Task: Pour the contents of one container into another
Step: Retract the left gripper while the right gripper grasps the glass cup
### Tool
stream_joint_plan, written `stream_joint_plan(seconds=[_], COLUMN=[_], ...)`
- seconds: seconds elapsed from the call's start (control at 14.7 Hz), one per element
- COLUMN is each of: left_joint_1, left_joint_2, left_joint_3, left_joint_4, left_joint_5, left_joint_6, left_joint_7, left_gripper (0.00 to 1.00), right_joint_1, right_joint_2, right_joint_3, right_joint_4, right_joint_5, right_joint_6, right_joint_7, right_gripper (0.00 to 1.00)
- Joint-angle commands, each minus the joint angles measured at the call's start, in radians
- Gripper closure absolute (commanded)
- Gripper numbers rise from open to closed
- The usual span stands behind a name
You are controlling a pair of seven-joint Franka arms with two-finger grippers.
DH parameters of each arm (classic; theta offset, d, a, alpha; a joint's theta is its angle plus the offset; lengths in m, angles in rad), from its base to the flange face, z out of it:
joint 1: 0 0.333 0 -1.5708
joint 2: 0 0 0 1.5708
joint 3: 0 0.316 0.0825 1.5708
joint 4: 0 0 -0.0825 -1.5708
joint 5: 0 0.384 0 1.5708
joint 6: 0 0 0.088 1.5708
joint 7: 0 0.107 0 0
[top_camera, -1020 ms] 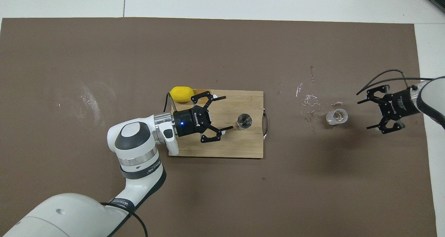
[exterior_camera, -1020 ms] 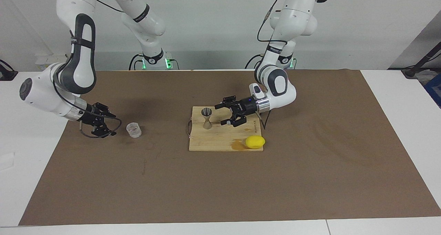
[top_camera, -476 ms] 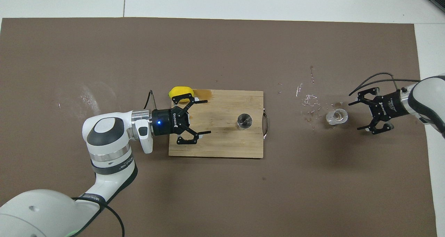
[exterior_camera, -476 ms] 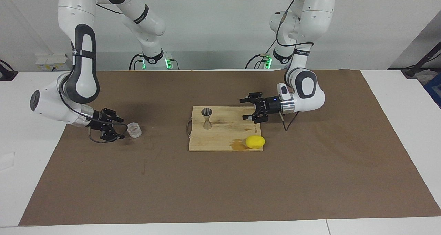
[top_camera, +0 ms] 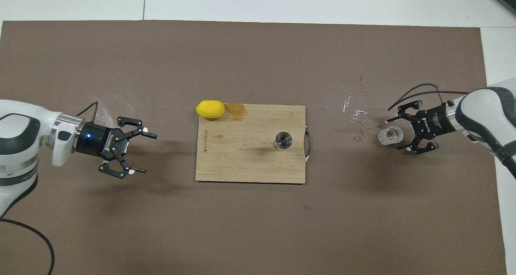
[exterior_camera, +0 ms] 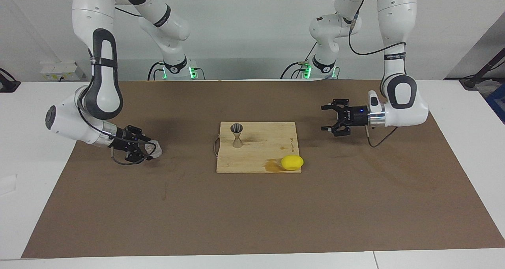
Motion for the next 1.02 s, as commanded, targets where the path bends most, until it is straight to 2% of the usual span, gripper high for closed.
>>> stream_joint_plan(seconds=[0.0,0.14,0.34,0.48,0.61,0.75,0.95], left_joint_1=[0.034,0.060,0.062,0.057,0.038,-0.004,-0.027], left_joint_2=[0.057,0.078,0.078,0.072,0.046,0.000,-0.015], left_joint_3=[-0.010,-0.010,-0.010,-0.007,-0.005,-0.007,-0.008], left_joint_4=[0.133,0.213,0.278,0.337,0.388,0.439,0.479], left_joint_5=[0.165,0.248,0.348,0.361,0.450,0.516,0.582], left_joint_6=[-0.028,-0.029,-0.027,-0.034,-0.032,-0.029,-0.029], left_joint_7=[-0.052,-0.078,-0.135,-0.172,-0.259,-0.379,-0.482], left_gripper=[0.00,0.00,0.00,0.00,0.00,0.00,0.00], right_joint_1=[-0.011,-0.014,-0.015,-0.015,-0.015,-0.014,-0.006], right_joint_2=[-0.020,-0.020,-0.019,-0.019,-0.022,-0.037,-0.068], right_joint_3=[0.005,0.003,0.003,0.003,0.005,0.005,0.009], right_joint_4=[-0.039,-0.037,-0.034,-0.034,-0.030,-0.028,-0.028], right_joint_5=[0.032,0.032,0.033,0.033,0.032,0.032,0.032], right_joint_6=[0.030,0.041,0.041,0.042,0.036,0.029,0.016], right_joint_7=[-0.041,-0.039,-0.036,-0.035,-0.036,-0.036,-0.018], right_gripper=[0.13,0.26,0.51,0.70,0.97,1.00,1.00])
